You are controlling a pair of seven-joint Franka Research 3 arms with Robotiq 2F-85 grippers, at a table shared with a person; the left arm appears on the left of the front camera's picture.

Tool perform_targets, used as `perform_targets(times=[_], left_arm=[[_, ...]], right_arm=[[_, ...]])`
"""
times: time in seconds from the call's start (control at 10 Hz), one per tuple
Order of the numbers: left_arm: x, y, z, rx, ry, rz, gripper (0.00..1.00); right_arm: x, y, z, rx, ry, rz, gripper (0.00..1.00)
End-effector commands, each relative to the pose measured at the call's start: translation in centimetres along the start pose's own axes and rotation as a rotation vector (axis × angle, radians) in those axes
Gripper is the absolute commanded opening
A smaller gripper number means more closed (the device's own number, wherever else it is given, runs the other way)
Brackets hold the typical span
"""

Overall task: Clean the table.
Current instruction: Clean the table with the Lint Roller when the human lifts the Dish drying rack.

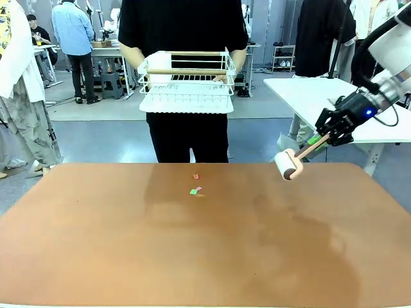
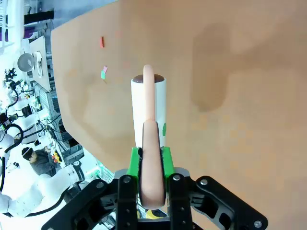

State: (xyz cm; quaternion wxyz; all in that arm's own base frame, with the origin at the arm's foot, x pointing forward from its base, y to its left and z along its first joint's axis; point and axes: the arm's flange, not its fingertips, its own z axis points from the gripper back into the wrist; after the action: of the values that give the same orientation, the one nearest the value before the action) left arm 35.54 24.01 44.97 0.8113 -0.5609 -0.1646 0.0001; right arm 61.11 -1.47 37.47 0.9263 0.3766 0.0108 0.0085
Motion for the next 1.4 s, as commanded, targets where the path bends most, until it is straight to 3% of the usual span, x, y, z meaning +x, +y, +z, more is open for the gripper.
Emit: perform_targets(times=[0.0, 0.2, 0.6, 1.3], left_arm=[[-0.3, -0.1, 0.3, -0.012, -0.001, -0.008, 1.00], [-0.3, -0.1, 0.3, -0.012, -0.001, -0.008, 1.00], [-0.3, -0.1, 0.3, -0.012, -0.001, -0.008, 1.00], [-0.3, -0.1, 0.3, -0.012, -0.001, -0.008, 1.00]], right_arm=[[1.2, 0.2, -1.2, 0.005, -0.012, -0.008, 0.22], [1.5, 0.1, -4.9, -0.013, 0.031, -0.021, 0.22], [0.5, -0.7, -9.8, 0.016, -0.030, -0.064, 0.22], [0.9, -1.2, -9.7, 0.008, 0.005, -0.051, 0.22]])
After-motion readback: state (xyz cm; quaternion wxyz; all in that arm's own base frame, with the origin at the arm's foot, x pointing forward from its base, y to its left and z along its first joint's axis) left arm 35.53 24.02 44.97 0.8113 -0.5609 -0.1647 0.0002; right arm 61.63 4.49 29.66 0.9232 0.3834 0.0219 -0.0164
